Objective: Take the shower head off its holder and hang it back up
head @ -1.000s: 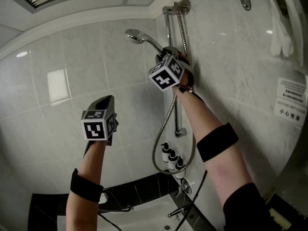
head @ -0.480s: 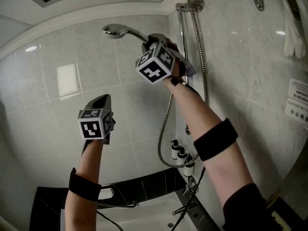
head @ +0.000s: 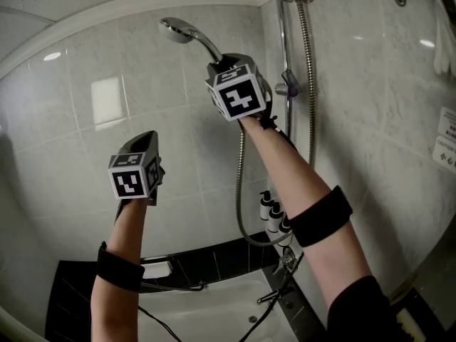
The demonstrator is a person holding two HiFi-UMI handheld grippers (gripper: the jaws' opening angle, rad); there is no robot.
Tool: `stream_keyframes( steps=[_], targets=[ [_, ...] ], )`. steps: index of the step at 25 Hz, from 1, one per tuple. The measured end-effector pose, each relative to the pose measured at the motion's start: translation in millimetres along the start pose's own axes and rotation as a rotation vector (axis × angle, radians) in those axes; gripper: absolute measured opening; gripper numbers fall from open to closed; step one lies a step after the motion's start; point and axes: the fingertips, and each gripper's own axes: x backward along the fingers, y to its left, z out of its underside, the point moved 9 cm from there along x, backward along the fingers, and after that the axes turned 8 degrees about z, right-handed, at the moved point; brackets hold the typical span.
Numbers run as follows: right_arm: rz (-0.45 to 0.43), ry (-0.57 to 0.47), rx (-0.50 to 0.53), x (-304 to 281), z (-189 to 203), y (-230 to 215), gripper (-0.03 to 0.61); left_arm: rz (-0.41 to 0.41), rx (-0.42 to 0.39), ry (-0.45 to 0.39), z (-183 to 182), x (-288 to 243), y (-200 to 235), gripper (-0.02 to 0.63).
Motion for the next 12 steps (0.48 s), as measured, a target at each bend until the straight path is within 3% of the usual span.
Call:
stream_keyframes(
  steps=[12],
  targets=[
    [-0.092, 0.123, -0.223, 53.2, 100.9, 49.8, 0.143, -0.012, 0.109, 0.108, 91.2, 43.4, -14.3, 0.006]
  ],
)
